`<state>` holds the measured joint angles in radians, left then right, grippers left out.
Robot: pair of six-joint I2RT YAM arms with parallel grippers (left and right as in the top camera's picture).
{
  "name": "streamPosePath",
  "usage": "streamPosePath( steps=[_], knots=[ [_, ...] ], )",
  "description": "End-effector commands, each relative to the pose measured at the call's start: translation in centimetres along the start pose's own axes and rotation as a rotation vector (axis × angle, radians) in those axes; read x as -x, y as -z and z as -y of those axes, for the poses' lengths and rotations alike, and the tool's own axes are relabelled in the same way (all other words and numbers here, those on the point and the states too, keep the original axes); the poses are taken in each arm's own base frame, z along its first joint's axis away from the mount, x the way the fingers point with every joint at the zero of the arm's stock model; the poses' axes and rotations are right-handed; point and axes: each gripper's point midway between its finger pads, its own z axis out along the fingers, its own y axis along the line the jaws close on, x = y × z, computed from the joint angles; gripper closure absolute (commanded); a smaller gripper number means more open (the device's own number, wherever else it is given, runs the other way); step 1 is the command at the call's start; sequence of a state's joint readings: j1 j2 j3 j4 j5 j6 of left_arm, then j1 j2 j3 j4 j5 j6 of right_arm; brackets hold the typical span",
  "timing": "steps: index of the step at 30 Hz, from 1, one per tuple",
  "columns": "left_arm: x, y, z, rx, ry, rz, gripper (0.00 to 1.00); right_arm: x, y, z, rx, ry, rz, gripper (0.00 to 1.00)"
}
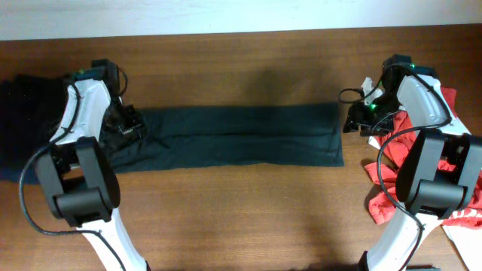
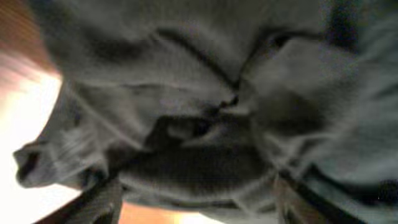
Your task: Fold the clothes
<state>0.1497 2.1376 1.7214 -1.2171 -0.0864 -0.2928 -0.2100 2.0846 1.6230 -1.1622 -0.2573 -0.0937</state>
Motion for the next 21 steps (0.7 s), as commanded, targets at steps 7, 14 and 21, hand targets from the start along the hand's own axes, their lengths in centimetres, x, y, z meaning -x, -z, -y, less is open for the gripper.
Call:
streamPosePath(
  steps=[7, 14, 21],
  knots=[
    [0.4, 4.2, 0.1, -0.017, 0.033, 0.04, 0.16, -0.3, -6.0, -2.6, 0.14, 0.088, -0.1, 0.35],
    [0.3, 4.2, 0.0, -0.015, 0.033, 0.034, 0.16, -0.9, -8.6, -3.4, 0.118, 0.093, -0.158, 0.96],
    [-0.5, 4.2, -0.4, -0.001, 0.024, 0.001, 0.16, 2.5, -3.7, 5.2, -0.154, -0.171, -0.051, 0.96]
  ],
)
